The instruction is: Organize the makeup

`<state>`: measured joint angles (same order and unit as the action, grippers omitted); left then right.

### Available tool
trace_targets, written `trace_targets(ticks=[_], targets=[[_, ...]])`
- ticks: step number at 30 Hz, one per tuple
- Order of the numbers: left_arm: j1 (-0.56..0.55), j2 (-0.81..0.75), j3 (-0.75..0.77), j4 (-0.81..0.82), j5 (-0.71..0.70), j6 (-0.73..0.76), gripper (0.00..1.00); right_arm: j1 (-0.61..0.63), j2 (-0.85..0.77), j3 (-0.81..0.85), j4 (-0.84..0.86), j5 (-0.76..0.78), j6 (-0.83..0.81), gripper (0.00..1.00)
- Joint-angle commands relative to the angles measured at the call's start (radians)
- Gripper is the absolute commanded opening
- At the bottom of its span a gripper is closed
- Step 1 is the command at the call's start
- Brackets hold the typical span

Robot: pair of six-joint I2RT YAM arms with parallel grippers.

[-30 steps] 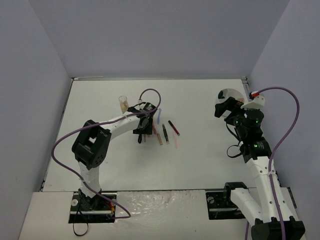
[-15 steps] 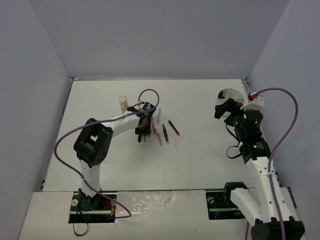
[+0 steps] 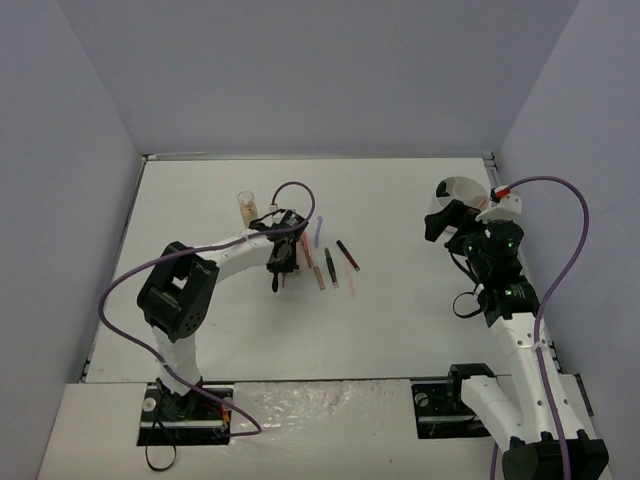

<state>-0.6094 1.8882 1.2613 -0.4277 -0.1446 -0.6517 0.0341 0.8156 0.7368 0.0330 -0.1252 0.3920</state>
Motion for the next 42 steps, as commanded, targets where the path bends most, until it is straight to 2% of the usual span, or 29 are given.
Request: trace_targets(ticks=[1, 8, 12, 18, 24, 37, 42], targets=[[-0.003, -0.207, -0.053, 0.032, -0.031, 0.064, 0.00, 0.007, 0.019, 0.059, 0.066, -0.165, -0.014, 0.98], [-0.042, -0.458, -0.128, 0.297, 0.120, 0.285, 0.00, 0.042, 0.105, 0.142, 0.091, -0.459, 0.010, 0.95], [-0.075, -0.563, -0.152, 0.415, 0.228, 0.372, 0.00, 0.116, 0.168, 0.194, 0.101, -0.529, 0.027, 0.93], [-0.147, -0.622, -0.128, 0.476, 0.307, 0.442, 0.00, 0.263, 0.212, 0.253, 0.170, -0.499, 0.091, 0.90], [-0.214, -0.627, -0.087, 0.477, 0.315, 0.461, 0.00, 0.353, 0.261, 0.277, 0.231, -0.459, 0.160, 0.86], [-0.257, -0.625, -0.078, 0.526, 0.298, 0.455, 0.00, 0.410, 0.302, 0.263, 0.246, -0.384, 0.182, 0.56], [-0.259, -0.616, -0.071, 0.529, 0.290, 0.446, 0.00, 0.435, 0.323, 0.260, 0.245, -0.375, 0.180, 0.49]])
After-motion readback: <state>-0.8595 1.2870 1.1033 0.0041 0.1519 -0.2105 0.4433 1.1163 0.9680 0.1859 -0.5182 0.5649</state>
